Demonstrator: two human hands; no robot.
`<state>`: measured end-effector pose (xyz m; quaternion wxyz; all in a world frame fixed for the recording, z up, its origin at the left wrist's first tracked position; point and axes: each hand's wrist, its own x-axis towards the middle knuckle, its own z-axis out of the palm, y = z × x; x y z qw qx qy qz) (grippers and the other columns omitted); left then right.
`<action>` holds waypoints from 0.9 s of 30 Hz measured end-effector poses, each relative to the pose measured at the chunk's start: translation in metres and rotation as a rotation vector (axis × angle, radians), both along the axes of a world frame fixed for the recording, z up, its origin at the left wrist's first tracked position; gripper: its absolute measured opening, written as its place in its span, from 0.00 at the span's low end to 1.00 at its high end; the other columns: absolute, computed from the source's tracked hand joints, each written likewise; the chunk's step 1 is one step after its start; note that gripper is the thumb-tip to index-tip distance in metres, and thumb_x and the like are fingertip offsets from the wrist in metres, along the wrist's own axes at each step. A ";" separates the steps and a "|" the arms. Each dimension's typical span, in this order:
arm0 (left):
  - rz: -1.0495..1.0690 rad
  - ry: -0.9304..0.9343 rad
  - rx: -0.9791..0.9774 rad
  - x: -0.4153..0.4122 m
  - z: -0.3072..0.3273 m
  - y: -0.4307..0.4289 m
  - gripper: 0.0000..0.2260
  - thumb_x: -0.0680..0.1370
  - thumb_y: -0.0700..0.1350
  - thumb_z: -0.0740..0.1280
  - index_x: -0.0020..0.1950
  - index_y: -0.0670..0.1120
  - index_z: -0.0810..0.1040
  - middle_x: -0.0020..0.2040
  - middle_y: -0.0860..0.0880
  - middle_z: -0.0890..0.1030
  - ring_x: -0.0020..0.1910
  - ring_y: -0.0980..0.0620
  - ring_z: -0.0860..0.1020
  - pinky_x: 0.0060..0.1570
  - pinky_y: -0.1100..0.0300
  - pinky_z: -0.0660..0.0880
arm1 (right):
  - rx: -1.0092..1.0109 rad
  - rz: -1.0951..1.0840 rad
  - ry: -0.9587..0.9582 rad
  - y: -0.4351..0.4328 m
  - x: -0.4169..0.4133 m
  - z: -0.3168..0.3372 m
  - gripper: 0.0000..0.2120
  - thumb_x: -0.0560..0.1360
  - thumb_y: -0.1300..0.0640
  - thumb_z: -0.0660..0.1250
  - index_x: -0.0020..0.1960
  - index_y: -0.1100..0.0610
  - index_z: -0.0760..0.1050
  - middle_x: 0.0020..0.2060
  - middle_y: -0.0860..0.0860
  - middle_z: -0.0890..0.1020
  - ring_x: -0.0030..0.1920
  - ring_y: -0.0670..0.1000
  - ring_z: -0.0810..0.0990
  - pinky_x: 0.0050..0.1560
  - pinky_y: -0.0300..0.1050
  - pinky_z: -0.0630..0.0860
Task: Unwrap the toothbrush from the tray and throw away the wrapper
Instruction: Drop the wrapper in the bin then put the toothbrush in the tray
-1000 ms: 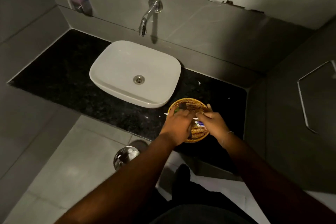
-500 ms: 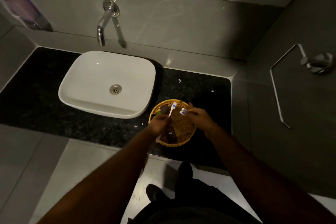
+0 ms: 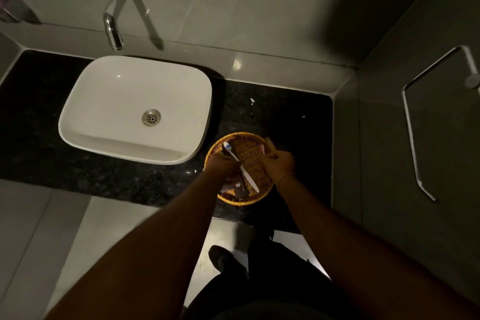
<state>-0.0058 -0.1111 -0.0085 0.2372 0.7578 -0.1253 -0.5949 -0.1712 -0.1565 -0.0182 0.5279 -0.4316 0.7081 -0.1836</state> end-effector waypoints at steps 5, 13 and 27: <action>-0.018 -0.010 0.043 -0.010 -0.014 -0.011 0.08 0.84 0.40 0.68 0.51 0.35 0.81 0.40 0.40 0.84 0.34 0.46 0.84 0.32 0.53 0.84 | 0.188 -0.330 -0.169 0.009 0.001 -0.012 0.06 0.77 0.56 0.73 0.47 0.58 0.86 0.39 0.55 0.86 0.33 0.52 0.80 0.40 0.49 0.81; -0.087 -0.033 0.034 -0.030 -0.035 -0.021 0.09 0.85 0.37 0.66 0.64 0.37 0.78 0.43 0.42 0.81 0.35 0.48 0.82 0.30 0.57 0.78 | 0.360 -0.319 -0.168 0.021 -0.002 -0.020 0.09 0.77 0.53 0.73 0.46 0.60 0.81 0.34 0.53 0.78 0.28 0.50 0.74 0.28 0.44 0.72; -0.175 -0.210 -0.015 -0.036 -0.053 -0.023 0.09 0.82 0.38 0.71 0.61 0.37 0.81 0.45 0.42 0.84 0.34 0.50 0.83 0.37 0.56 0.85 | 0.452 -0.239 -0.112 0.019 -0.003 -0.034 0.22 0.79 0.62 0.71 0.71 0.66 0.75 0.59 0.62 0.84 0.53 0.61 0.86 0.45 0.48 0.85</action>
